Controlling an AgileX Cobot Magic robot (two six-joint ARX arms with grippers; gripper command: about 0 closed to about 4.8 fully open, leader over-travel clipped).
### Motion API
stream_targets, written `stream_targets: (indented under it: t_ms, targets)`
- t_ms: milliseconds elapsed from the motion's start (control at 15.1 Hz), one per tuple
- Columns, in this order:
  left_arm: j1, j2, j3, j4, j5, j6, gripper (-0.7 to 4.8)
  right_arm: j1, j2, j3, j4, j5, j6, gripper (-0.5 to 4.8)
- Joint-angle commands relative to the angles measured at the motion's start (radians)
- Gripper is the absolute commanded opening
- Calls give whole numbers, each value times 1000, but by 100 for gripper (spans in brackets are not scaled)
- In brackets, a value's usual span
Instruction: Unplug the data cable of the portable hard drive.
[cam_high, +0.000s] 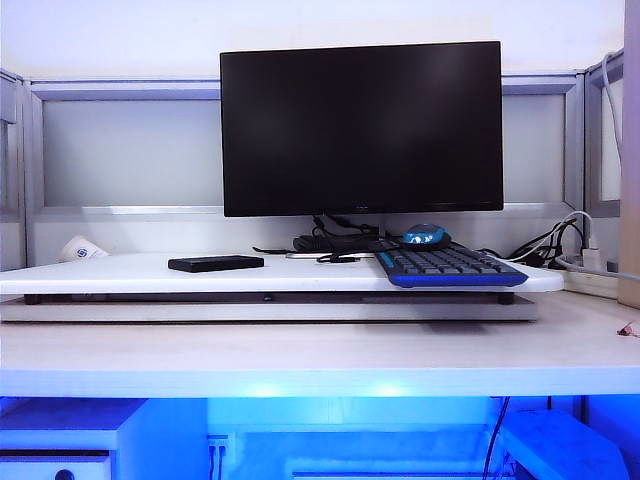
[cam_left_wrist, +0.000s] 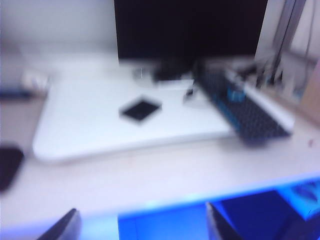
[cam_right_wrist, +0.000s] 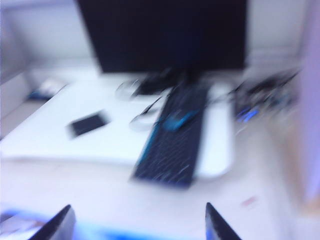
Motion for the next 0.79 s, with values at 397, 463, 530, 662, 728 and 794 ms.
stream_targets:
  t_ms: [397,463,530,662,728,794]
  targets:
    - [0,-4,-407,457,-15,-153,334,2,-143,-473,391,-26,107,332]
    - [0,-4,-461,487,-16,-158,334,2,-143,-533,443,-26,108,332]
    - [0,-4,-499,524,-19,-188,334,2,-142,-580,485,-26,120,332]
    - [0,-4,-628,618,-103,-251,330,2,-140,-732,628,-26,140,332]
    - [0,-4,-683,662,-125,-229,331,2,-140,-788,661,-24,140,332]
    - [0,-4,-724,699,-125,-220,330,2,-140,-826,676,-10,140,332]
